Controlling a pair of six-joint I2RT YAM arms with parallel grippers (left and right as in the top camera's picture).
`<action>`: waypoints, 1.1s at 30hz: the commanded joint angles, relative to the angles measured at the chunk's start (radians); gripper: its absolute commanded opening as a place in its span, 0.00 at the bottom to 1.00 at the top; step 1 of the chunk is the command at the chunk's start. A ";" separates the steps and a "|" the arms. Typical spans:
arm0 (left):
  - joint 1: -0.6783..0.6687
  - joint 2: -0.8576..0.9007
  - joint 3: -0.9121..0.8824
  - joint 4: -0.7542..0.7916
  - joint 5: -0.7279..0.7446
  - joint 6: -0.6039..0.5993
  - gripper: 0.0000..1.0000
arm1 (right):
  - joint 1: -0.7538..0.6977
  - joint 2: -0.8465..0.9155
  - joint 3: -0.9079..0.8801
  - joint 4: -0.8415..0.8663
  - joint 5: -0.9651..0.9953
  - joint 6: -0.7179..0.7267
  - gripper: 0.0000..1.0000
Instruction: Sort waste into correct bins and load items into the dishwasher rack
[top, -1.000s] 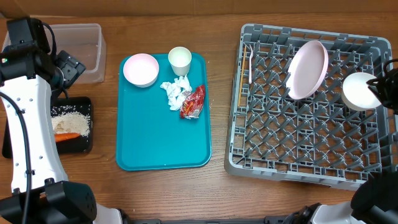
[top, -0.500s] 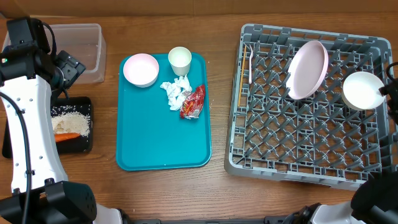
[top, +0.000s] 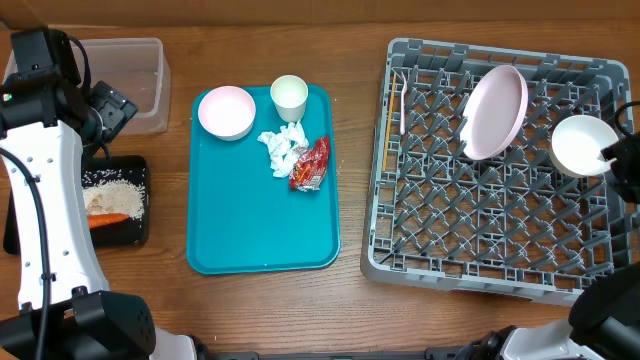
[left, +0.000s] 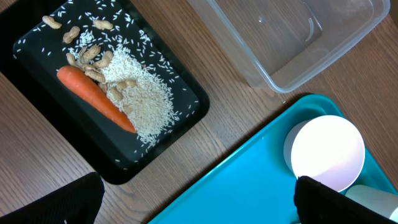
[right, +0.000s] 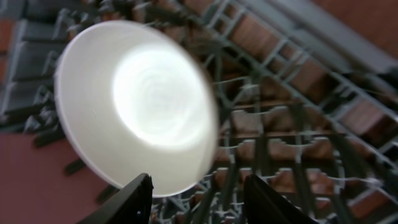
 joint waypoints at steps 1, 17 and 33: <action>-0.003 0.003 -0.004 0.002 -0.013 0.005 1.00 | 0.017 -0.001 -0.002 0.030 -0.269 -0.174 0.49; -0.003 0.003 -0.004 0.002 -0.013 0.005 1.00 | 0.351 0.018 -0.002 0.143 0.311 -0.166 0.55; -0.003 0.003 -0.004 0.002 -0.013 0.005 1.00 | 0.363 0.146 -0.002 0.137 0.399 -0.165 0.46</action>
